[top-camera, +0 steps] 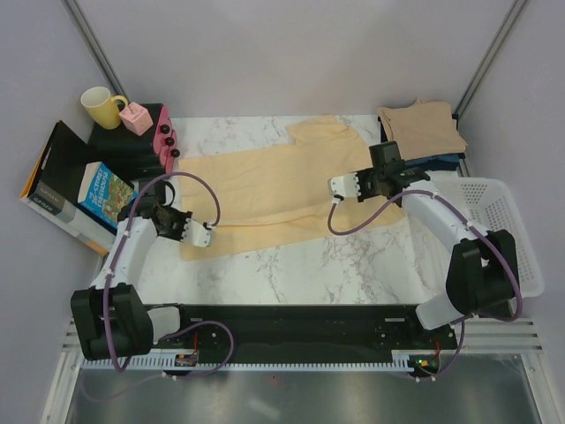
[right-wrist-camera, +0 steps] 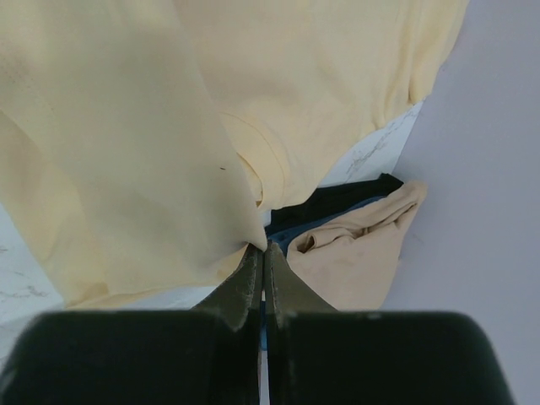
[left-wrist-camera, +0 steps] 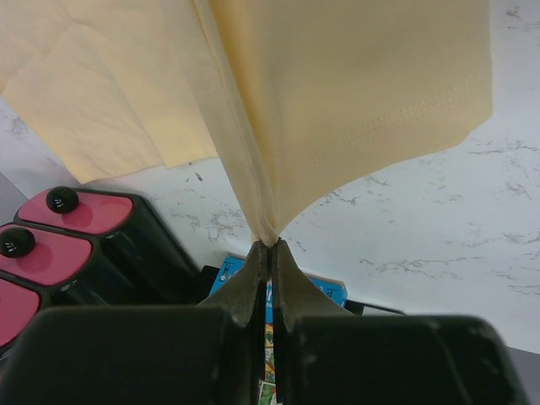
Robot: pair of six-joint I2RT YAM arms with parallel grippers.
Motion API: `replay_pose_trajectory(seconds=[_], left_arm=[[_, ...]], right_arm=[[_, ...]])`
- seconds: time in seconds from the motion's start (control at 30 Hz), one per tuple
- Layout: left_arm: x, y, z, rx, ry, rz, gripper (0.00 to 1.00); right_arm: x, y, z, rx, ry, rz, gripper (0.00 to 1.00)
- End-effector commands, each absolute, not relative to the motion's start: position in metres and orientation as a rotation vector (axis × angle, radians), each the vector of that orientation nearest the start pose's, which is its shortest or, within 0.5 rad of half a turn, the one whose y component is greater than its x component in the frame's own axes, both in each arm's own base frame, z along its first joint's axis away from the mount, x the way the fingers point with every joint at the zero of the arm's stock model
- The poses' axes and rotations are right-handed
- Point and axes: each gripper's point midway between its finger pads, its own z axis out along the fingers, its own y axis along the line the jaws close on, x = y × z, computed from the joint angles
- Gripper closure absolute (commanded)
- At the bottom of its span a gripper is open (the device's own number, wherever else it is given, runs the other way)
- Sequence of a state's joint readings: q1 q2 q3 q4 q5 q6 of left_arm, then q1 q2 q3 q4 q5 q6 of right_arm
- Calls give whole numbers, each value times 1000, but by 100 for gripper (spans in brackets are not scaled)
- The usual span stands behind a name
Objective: Fold and stack the t-shirts
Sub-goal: Fold the tshirt
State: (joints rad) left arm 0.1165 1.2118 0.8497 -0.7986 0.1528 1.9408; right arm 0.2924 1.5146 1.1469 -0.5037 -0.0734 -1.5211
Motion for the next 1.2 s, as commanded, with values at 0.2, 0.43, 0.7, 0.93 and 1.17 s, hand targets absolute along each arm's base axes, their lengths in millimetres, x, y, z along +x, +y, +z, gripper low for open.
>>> replay_pose_trajectory(seconds=[0.2, 0.43, 0.7, 0.93, 1.17], left_arm=[[309, 57, 98, -2679, -2131, -544, 98], [320, 58, 91, -2667, -2142, -552, 92], [334, 56, 85, -2656, -2157, -551, 89], [342, 52, 79, -2639, -2158, -544, 87], [342, 63, 70, -2559, -2154, -576, 62]], right_arm=[[448, 99, 165, -1906, 1491, -525, 100], [456, 101, 158, -1891, 1507, -529, 100], [465, 99, 144, -1881, 1539, -542, 93], [479, 97, 134, -1838, 1572, -601, 79], [504, 90, 144, -1684, 1598, -750, 49]])
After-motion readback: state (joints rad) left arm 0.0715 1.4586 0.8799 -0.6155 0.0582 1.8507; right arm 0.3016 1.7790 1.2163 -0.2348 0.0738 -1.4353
